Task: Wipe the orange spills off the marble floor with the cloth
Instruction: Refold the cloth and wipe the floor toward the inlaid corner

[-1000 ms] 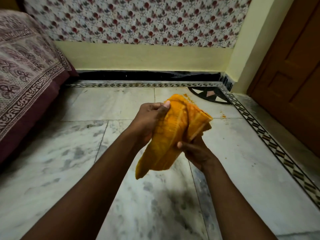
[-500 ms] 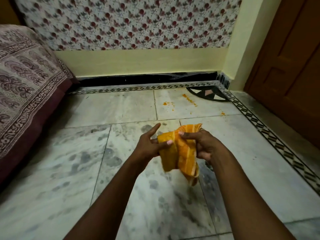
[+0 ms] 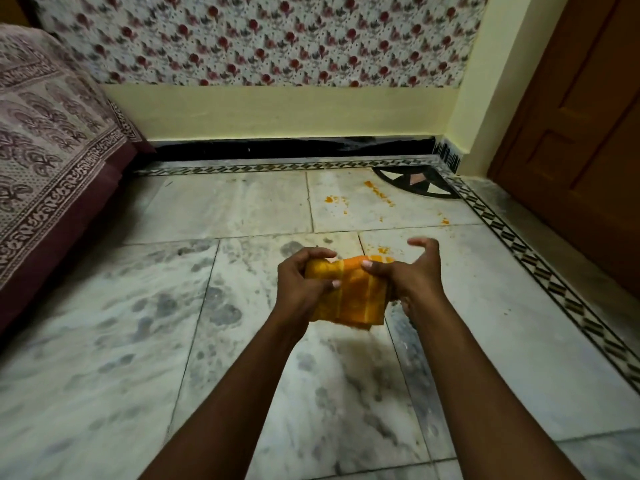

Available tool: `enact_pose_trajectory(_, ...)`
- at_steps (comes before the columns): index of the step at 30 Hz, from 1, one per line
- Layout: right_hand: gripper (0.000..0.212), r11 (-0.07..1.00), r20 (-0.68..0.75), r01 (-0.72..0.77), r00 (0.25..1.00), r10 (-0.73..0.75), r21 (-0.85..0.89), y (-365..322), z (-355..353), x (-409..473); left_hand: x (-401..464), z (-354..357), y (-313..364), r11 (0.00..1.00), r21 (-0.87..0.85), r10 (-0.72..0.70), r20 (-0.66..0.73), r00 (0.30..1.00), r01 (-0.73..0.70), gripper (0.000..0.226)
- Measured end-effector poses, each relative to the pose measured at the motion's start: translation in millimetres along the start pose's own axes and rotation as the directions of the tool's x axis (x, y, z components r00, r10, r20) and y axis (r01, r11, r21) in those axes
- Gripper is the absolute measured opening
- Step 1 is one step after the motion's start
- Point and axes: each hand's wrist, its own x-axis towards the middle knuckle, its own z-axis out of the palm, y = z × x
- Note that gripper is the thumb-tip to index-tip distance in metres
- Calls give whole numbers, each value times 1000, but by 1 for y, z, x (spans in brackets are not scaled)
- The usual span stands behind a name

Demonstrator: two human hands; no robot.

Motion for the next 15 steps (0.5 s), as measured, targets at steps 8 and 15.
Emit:
enact_pose_trajectory(8,76,938,240,334,921,-306,-88,5,-14,1,6,-7,-9,956,-223,-195,6,981,192,15)
enact_pose_trajectory(15,69,881,211,375,922,-324,-289,24,-15,7,4,-1,-11,995,31,91,-25,995,-91,51)
